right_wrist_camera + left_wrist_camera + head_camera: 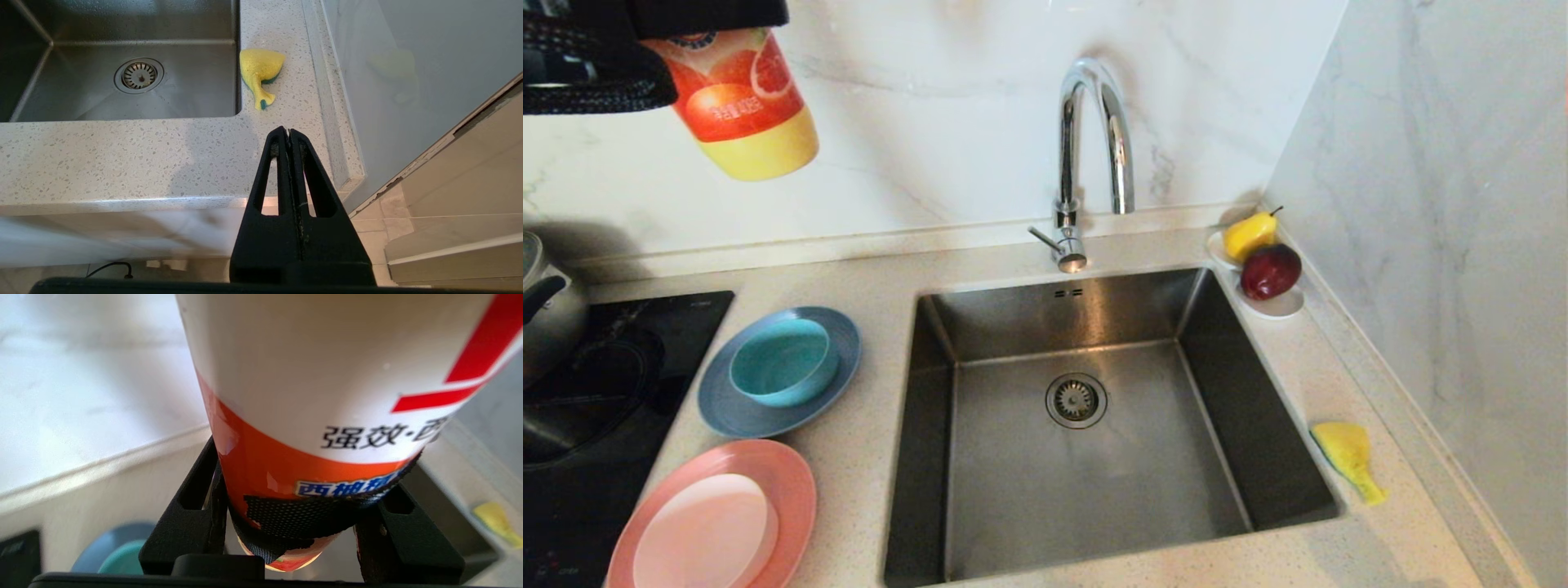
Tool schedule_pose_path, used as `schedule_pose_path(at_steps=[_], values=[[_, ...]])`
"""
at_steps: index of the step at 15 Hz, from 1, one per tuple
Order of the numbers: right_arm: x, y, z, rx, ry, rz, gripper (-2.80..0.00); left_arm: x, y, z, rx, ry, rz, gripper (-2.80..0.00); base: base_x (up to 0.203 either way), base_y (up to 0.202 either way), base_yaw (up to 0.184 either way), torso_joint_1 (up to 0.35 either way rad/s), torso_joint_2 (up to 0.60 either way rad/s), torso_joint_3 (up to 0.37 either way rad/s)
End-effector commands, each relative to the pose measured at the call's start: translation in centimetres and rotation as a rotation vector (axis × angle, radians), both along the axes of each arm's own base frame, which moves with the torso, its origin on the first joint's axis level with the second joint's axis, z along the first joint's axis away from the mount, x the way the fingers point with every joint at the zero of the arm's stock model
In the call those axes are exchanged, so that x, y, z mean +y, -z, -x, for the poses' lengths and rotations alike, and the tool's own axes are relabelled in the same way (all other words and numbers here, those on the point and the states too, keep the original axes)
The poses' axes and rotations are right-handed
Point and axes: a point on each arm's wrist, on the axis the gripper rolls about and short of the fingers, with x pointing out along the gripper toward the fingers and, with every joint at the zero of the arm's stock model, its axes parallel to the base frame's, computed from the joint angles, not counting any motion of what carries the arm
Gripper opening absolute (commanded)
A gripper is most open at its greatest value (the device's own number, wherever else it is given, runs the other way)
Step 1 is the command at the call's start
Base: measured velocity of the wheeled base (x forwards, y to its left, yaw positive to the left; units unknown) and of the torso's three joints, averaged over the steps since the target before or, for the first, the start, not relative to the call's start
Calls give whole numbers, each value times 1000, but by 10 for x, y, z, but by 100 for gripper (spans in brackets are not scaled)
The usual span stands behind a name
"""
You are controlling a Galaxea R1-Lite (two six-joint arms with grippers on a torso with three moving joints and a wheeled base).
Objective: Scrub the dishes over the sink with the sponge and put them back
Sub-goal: Squeeze it onto the sponge
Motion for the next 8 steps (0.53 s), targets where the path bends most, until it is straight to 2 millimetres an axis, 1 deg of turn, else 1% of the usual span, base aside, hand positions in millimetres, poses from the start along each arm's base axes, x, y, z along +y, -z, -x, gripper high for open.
schedule_pose_path(at_steps=[1,4,8], values=[[0,0,0,-1,-1,0,-280,-14,-4,-11,-3,19,-16,-280,0,0,0,0,0,0],[0,0,0,-1,-1,0,-280,-41,-9,-17,-21,96,-58,-280,0,0,0,0,0,0],[0,0,0,-1,-1,0,-280,-83,-7,-24,-28,187,-116,-280,0,0,0,0,0,0]])
